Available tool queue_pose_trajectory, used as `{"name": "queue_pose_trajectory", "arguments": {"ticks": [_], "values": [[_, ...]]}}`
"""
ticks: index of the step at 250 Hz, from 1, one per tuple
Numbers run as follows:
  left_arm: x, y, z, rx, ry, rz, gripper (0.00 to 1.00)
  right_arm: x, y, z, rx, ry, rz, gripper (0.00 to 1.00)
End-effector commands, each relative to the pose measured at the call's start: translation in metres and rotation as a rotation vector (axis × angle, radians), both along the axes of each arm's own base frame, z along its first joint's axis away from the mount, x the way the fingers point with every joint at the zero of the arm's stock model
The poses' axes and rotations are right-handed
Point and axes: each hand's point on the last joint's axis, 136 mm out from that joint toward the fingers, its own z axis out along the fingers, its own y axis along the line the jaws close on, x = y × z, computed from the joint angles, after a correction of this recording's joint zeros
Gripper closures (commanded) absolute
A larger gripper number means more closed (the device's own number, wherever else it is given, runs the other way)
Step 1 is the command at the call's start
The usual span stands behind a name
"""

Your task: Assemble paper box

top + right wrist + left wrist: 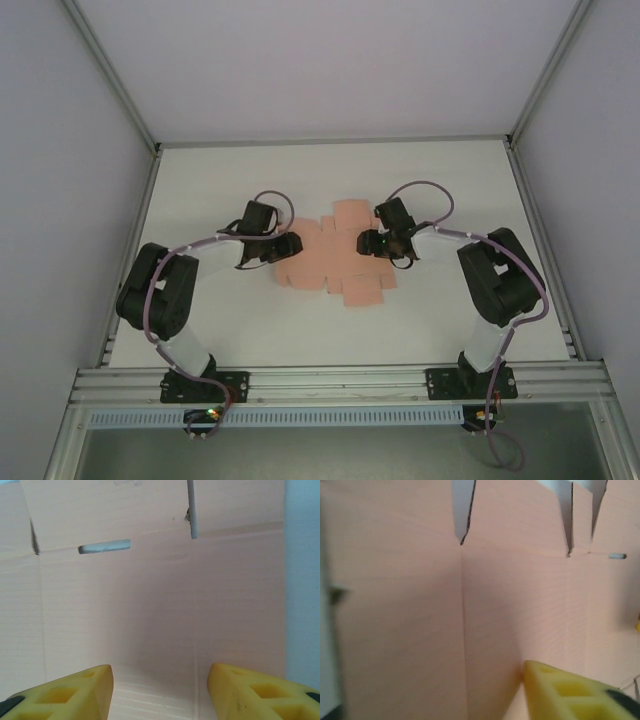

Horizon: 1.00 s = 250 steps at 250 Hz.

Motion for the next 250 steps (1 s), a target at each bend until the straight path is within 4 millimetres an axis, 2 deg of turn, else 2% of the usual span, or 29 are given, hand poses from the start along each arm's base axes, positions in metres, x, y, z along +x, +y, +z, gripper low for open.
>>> {"name": "queue_pose_trajectory", "arguments": {"ticks": [1, 14, 57, 90, 125, 138, 183, 212, 233, 250], "values": [[0.007, -0.014, 0.026, -0.016, -0.032, -0.028, 0.88, -0.048, -0.009, -0.047, -0.030, 0.200, 0.018, 0.43], [0.010, -0.014, 0.032, 0.013, -0.042, -0.027, 1.00, -0.047, -0.009, -0.044, -0.029, 0.188, 0.026, 0.42], [0.018, -0.012, 0.057, 0.049, -0.067, -0.017, 1.00, -0.039, 0.000, -0.022, 0.006, 0.135, 0.069, 0.36], [0.021, -0.009, 0.084, 0.064, -0.118, -0.015, 1.00, -0.025, 0.013, 0.016, 0.060, 0.063, 0.118, 0.23], [0.020, -0.007, 0.103, 0.056, -0.170, -0.025, 1.00, -0.005, 0.002, 0.059, 0.040, 0.066, 0.080, 0.12], [0.019, -0.007, 0.106, 0.051, -0.179, -0.029, 1.00, 0.000, -0.004, 0.071, 0.028, 0.060, 0.070, 0.00], [0.013, -0.002, 0.109, 0.056, -0.190, -0.032, 1.00, 0.018, -0.021, 0.123, 0.011, -0.047, 0.030, 0.00], [0.009, -0.003, 0.113, 0.045, -0.198, -0.041, 1.00, 0.020, -0.030, 0.156, 0.032, -0.128, 0.014, 0.00], [0.008, -0.004, 0.118, 0.027, -0.214, -0.045, 1.00, 0.017, -0.040, 0.169, 0.044, -0.157, -0.005, 0.00], [0.006, -0.008, 0.125, -0.004, -0.242, -0.064, 1.00, 0.009, -0.045, 0.170, 0.055, -0.163, -0.001, 0.01]]}}
